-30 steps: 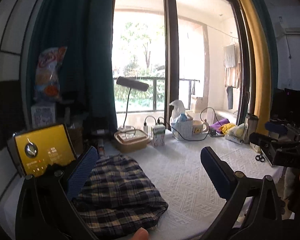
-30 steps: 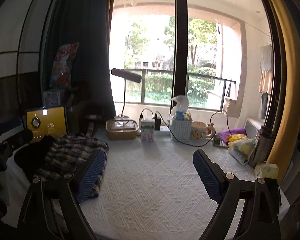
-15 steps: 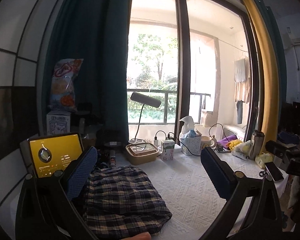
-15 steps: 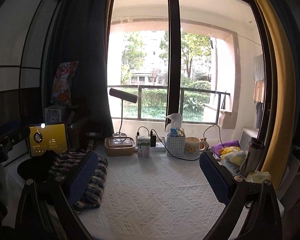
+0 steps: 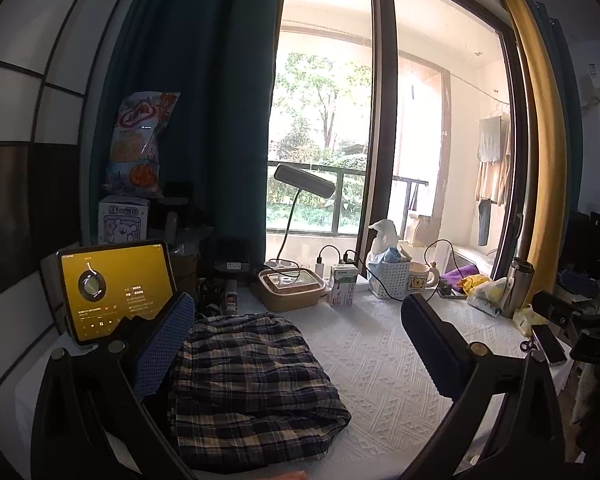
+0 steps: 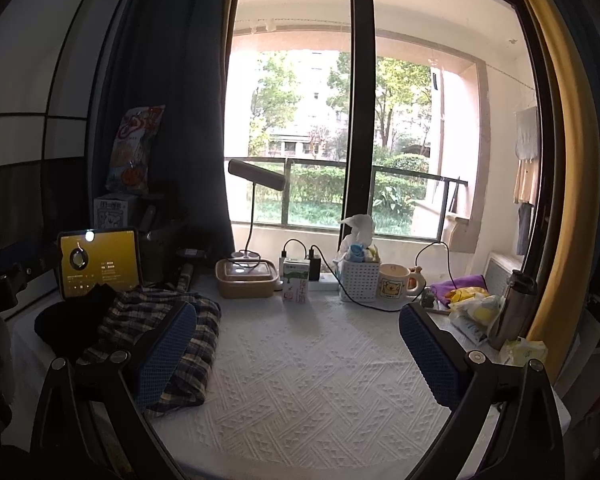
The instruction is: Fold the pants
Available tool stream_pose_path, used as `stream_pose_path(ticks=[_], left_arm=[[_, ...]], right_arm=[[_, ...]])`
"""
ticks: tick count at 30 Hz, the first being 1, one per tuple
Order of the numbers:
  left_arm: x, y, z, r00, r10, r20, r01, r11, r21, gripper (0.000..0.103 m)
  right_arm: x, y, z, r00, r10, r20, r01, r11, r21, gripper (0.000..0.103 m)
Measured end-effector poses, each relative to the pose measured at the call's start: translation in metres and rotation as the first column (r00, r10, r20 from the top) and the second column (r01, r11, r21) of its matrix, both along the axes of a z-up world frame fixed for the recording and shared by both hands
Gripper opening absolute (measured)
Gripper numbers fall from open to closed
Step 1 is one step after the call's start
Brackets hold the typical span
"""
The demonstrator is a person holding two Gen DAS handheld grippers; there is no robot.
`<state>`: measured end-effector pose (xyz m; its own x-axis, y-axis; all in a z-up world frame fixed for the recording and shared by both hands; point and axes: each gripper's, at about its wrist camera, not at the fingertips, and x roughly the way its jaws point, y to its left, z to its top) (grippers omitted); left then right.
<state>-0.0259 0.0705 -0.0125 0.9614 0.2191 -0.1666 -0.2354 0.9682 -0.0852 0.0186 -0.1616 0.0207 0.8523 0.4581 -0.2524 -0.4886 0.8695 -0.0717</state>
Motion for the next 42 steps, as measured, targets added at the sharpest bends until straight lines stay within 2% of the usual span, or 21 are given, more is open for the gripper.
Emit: stream_pose_path(ticks=[42], left_arm=[[0.0070,-0.0049,-0.0016,0.999,-0.018,-0.037,0.018,1.000,0.018,0.102]], right_arm=[[-0.0002,-0.0033,-0.0024,1.000,-0.013,-0.006,0.013,1.000,0.002,0.102]])
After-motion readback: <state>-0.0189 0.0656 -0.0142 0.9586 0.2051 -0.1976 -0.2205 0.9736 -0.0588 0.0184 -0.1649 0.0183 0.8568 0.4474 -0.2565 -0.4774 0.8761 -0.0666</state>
